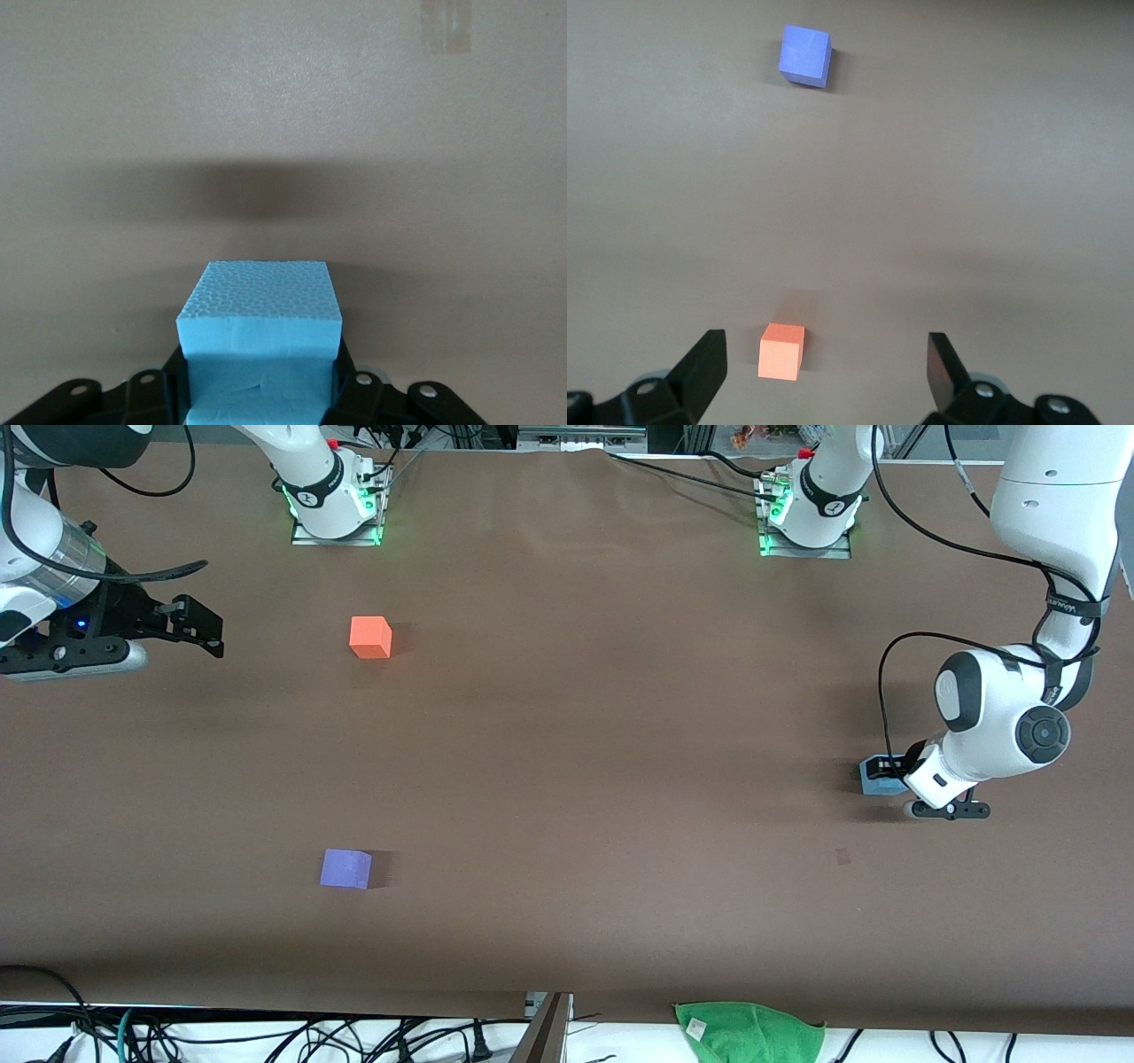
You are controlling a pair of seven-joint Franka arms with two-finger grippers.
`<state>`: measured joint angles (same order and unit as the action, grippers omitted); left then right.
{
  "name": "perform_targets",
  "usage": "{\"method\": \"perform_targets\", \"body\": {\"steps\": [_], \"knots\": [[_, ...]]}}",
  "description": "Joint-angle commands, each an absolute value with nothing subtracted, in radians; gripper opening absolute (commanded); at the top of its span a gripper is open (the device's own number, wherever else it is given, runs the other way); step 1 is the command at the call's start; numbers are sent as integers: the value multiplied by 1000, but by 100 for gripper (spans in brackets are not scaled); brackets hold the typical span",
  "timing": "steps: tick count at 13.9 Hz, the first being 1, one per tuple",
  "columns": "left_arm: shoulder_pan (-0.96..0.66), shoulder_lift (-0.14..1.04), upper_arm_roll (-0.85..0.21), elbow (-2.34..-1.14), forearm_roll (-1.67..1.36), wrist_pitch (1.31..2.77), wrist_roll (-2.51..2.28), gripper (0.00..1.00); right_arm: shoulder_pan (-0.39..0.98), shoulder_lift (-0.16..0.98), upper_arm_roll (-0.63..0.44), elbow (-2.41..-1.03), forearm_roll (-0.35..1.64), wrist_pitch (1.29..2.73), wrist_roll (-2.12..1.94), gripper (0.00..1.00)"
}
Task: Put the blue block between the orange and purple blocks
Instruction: 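Lower the left gripper and close it on the blue cube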
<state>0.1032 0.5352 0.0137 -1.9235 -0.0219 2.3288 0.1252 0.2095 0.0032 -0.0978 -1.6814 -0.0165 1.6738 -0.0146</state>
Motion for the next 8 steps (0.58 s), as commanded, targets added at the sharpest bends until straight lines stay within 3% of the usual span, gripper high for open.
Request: {"method": "perform_targets", "body": {"steps": [1, 4, 8], "knots": [[97, 540, 14, -1916, -43, 2329, 124, 57, 198, 3, -94, -1669, -9, 1664, -29, 100], [95, 531, -4, -1881, -43, 2310, 118, 57, 196, 3, -94, -1669, -9, 1664, -29, 100], [94, 505, -136, -1809, -43, 2237, -47, 57, 196, 3, -94, -1669, -9, 1664, -31, 100]]}}
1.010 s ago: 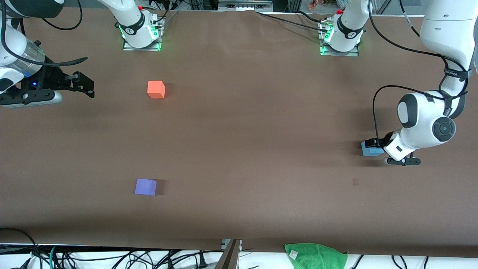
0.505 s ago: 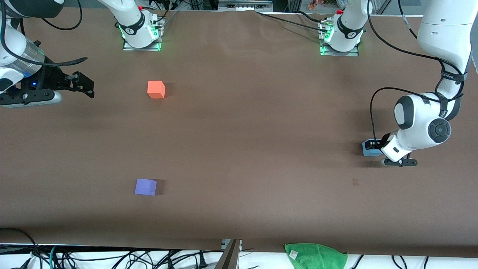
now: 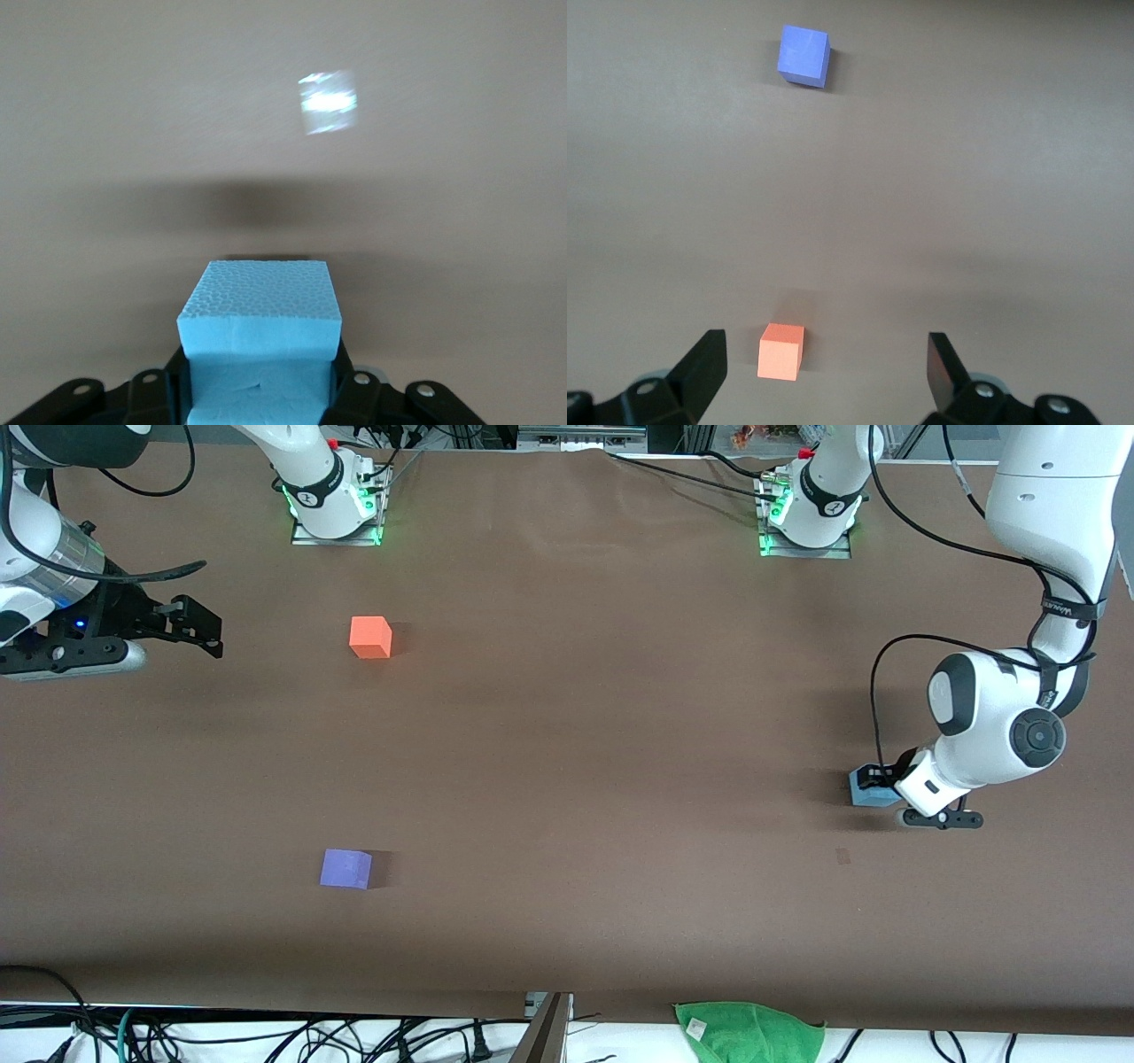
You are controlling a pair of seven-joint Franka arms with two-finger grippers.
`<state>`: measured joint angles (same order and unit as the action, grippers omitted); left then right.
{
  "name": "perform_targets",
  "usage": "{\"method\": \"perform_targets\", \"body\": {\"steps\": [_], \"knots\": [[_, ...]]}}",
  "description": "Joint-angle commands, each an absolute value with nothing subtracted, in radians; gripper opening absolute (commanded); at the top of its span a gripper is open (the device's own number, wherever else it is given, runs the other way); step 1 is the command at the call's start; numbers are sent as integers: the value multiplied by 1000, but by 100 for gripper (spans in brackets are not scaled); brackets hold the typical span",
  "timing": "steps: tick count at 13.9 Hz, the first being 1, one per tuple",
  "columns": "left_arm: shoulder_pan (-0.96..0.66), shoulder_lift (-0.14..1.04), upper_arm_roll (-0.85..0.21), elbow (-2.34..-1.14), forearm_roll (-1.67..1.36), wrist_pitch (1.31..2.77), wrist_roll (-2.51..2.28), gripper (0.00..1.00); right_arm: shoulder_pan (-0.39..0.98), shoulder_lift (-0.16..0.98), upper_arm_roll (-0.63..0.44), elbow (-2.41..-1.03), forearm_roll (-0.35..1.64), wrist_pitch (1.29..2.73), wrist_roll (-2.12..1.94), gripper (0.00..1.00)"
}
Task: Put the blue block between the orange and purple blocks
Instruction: 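Lower the left gripper and close it on the blue cube, then carry the blue cube with the left gripper to the table's middle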
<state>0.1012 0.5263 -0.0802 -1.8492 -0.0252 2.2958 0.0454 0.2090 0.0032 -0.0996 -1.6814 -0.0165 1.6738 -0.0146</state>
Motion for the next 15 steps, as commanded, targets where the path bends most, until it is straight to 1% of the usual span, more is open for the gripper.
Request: {"method": "perform_targets", "body": {"steps": [1, 2, 3, 4, 6, 10, 12, 15], "knots": [[91, 506, -182, -1781, -43, 2203, -123, 58, 196, 3, -94, -1669, -9, 1664, -29, 100], [74, 509, -217, -1763, -41, 2192, -196, 58, 196, 3, -94, -1669, -9, 1664, -29, 100], [36, 509, -230, -1761, -41, 2192, -263, 58, 196, 3, -94, -1669, -9, 1664, -29, 100], [-24, 509, -229, -1758, -37, 2194, -337, 58, 196, 3, -94, -1669, -9, 1664, -29, 100], [-138, 518, -227, -1715, -31, 2192, -486, 59, 196, 3, -94, -1669, -9, 1664, -29, 100], [-332, 630, -221, -1565, -29, 2197, -777, 59, 196, 3, -94, -1669, -9, 1664, -31, 100], [-396, 685, -218, -1493, -29, 2200, -856, 60, 196, 3, -94, -1669, -9, 1664, -29, 100], [-457, 730, -218, -1448, -29, 2207, -862, 60, 196, 3, -94, -1669, -9, 1664, -29, 100]]}}
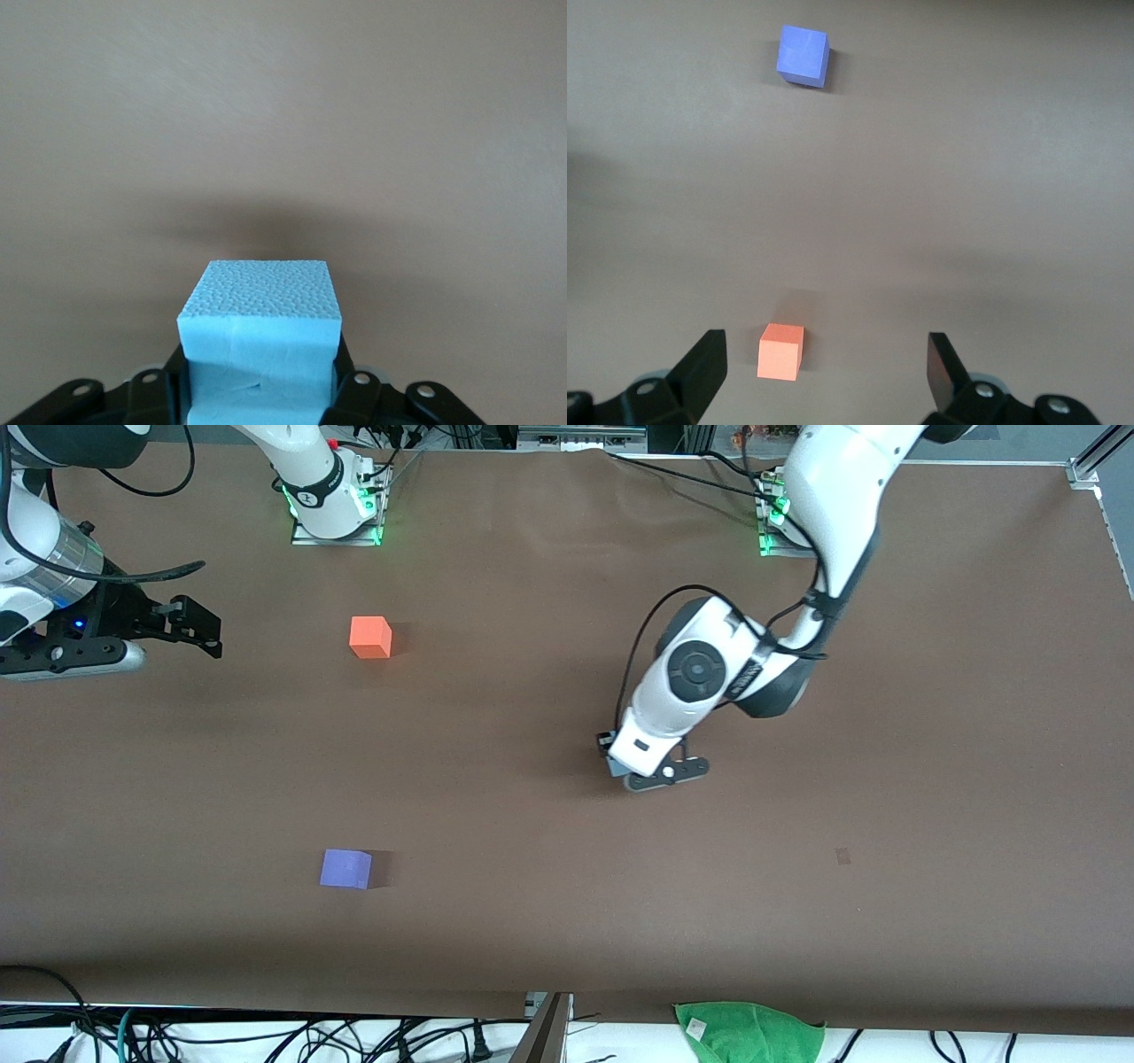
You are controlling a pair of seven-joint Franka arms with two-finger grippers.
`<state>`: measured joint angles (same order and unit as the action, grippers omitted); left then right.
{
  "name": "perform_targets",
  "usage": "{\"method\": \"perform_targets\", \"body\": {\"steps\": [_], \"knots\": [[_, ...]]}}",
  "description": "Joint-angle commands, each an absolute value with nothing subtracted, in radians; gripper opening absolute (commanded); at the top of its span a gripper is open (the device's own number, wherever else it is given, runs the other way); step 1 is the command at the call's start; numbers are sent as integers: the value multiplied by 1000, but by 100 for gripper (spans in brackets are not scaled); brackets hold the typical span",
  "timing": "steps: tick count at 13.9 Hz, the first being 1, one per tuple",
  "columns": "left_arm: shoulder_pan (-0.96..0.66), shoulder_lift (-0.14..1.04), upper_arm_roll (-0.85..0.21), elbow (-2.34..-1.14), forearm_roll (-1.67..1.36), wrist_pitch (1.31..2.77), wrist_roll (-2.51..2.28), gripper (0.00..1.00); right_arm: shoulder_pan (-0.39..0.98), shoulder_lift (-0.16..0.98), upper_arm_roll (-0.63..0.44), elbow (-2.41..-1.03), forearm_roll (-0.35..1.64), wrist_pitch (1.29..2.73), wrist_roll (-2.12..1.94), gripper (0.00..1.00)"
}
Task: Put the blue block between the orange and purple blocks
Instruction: 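Carry the blue cube with the left gripper to the table's middle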
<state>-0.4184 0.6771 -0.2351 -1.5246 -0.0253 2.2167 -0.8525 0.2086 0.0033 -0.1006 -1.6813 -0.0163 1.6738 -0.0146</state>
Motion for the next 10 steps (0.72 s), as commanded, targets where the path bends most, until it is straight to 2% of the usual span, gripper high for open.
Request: {"method": "perform_targets", "body": {"steps": [1, 4, 9, 10], "knots": [[-480, 750, -215, -1430, -29, 2210, -861, 62, 196, 3, -94, -1669, -9, 1664, -31, 100], [-543, 788, -193, -1408, 43, 2212, -862, 64, 196, 3, -94, -1667, -9, 1664, -29, 100], [-558, 850, -193, -1399, 57, 2249, -854, 69, 196, 3, -94, -1669, -9, 1664, -29, 100], [-558, 856, -193, -1396, 57, 2250, -854, 80, 196, 3, -94, -1669, -9, 1664, -29, 100]]}}
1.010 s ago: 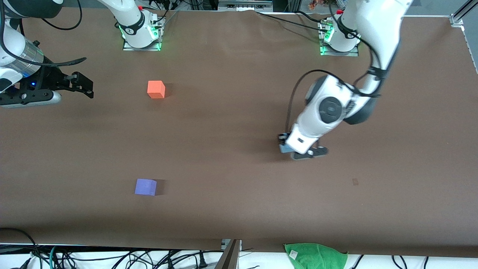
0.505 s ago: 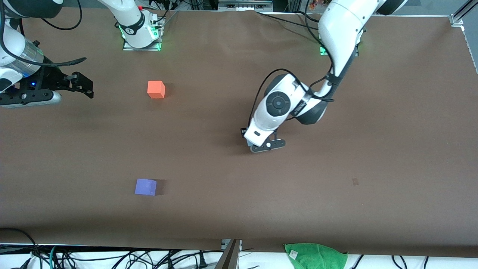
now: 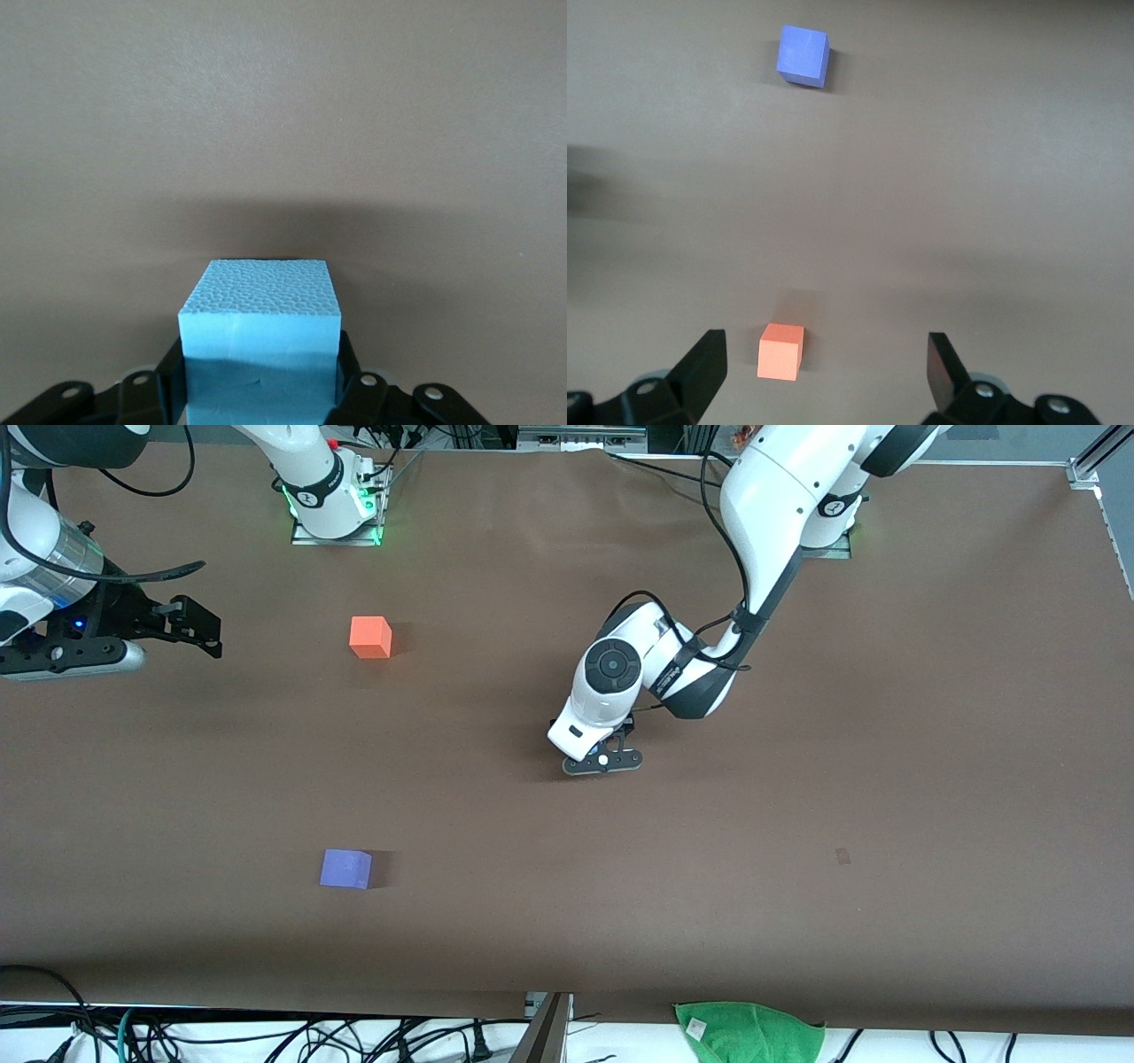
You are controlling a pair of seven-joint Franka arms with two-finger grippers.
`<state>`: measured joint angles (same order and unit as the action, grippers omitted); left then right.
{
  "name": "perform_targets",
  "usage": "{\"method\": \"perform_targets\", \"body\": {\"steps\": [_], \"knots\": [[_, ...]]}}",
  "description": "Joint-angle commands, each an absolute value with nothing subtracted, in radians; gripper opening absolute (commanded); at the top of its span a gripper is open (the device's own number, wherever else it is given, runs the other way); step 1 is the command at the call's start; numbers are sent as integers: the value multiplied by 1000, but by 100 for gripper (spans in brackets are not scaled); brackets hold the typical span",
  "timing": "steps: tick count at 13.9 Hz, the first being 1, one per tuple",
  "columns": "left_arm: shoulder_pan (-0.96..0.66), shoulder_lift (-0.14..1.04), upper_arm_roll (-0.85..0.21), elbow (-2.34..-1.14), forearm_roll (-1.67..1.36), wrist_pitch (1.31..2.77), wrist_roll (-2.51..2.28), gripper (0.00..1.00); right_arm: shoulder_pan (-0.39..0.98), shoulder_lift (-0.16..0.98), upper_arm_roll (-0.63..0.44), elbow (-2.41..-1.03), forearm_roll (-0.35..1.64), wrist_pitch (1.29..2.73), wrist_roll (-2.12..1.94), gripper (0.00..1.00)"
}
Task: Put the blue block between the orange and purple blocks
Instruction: 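Carry the blue cube with the left gripper to the table's middle, then set the blue cube down while the right gripper reaches toward it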
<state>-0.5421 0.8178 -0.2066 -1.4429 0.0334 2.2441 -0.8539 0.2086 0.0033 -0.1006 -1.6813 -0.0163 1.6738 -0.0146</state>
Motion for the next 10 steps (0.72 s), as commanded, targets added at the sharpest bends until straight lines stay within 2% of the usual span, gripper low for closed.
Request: {"method": "perform_targets", "body": {"steps": [1, 4, 8, 10], "knots": [[-557, 853, -193, -1391, 57, 2249, -856, 100, 196, 3, -94, -1669, -9, 1664, -29, 100], [-537, 825, -193, -1342, 52, 2200, -854, 100, 198, 15, -92, -1667, -9, 1664, -31, 100], [-465, 799, -193, -1206, 57, 1947, -847, 100, 199, 98, -84, -1652, 27, 1690, -15, 100], [-396, 761, -199, -1189, 57, 1905, -809, 100, 201, 118, -84, -1641, 55, 1697, -28, 100]]}}
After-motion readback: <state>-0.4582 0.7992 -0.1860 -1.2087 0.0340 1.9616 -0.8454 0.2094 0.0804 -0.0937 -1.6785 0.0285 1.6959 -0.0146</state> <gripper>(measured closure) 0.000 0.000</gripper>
